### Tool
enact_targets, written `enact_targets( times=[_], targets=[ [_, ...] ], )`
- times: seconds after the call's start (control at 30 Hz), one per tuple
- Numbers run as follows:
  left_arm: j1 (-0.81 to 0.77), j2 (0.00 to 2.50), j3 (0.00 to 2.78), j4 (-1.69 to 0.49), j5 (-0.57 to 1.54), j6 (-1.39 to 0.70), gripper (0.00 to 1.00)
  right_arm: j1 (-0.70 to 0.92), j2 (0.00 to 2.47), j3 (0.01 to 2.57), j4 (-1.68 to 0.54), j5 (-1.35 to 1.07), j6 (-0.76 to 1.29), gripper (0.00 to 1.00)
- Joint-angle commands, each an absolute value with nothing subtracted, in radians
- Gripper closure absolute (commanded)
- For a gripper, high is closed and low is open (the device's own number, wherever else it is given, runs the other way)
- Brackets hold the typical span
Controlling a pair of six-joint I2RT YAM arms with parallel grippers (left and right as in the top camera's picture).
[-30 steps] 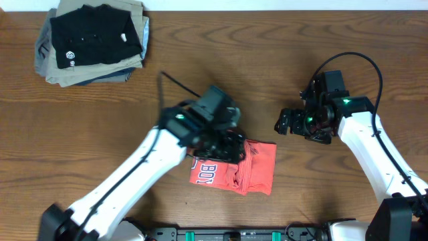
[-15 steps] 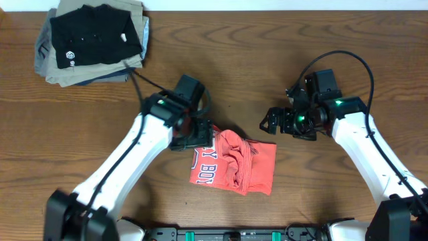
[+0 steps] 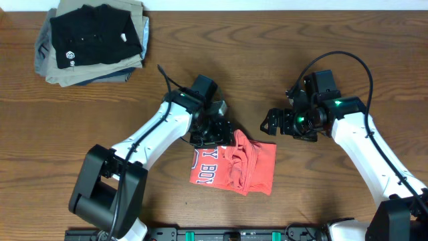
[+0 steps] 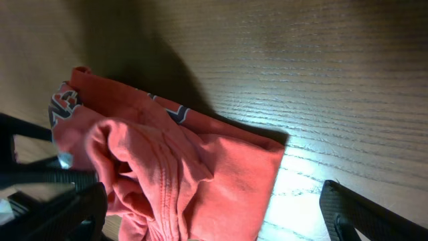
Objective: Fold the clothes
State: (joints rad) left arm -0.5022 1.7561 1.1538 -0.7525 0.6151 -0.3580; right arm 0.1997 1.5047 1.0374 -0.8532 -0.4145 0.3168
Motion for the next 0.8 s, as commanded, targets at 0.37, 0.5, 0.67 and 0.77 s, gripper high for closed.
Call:
enact_targets(
  times=[0.37, 0.5, 0.67, 0.77],
  targets=[
    [-0.591, 1.748, 1.15, -0.728, 0.682, -0.311, 0.46, 0.206, 1.5, 1.034, -0.856, -0.389, 0.298, 0.01],
    [-0.616, 1.749, 1.15, -0.707, 0.682, -0.317, 0.55, 0.206, 1.5, 1.034, -0.856, -0.389, 0.298, 0.01],
    [-0.648, 1.751, 1.15, -0.677, 0.68, -0.34, 0.69, 0.206, 1.5, 1.034, -0.864, -0.389, 0.298, 0.01],
    [-0.666, 1.759, 1.15, -0.658, 0.68, -0.358, 0.87, 0.206, 1.5, 1.034, -0.872, -0.389, 0.298, 0.01]
  ],
)
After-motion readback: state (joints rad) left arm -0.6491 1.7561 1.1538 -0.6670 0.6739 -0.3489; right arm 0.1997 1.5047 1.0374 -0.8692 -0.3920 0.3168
